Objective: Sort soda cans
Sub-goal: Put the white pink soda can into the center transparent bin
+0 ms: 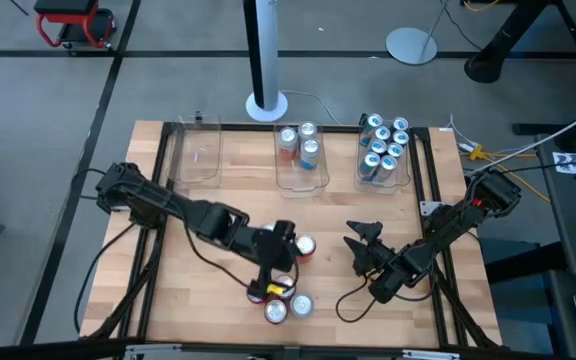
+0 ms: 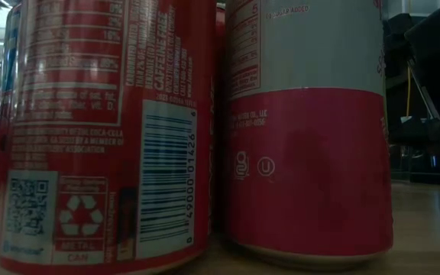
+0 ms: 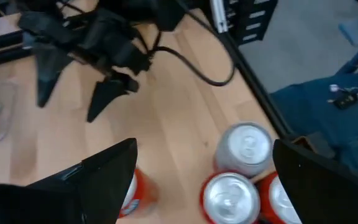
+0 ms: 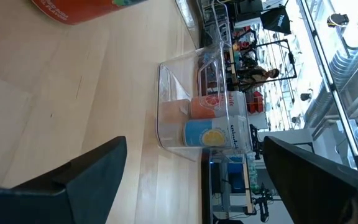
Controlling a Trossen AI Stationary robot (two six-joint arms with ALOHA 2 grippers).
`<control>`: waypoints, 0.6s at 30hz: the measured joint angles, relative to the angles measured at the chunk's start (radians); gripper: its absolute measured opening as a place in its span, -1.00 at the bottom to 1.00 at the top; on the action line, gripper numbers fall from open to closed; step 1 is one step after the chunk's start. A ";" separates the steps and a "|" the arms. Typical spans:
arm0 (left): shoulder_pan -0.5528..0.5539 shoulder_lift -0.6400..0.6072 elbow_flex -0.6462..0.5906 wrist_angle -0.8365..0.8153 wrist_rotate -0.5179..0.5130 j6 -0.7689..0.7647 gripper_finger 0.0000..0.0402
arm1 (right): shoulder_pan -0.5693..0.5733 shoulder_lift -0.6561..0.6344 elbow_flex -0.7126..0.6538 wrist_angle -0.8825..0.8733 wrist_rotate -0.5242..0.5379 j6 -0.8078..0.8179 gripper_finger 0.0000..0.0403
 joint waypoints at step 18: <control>-0.087 0.112 0.000 0.147 -0.004 -0.132 0.81 | 0.000 0.000 0.000 -0.007 -0.011 0.000 0.86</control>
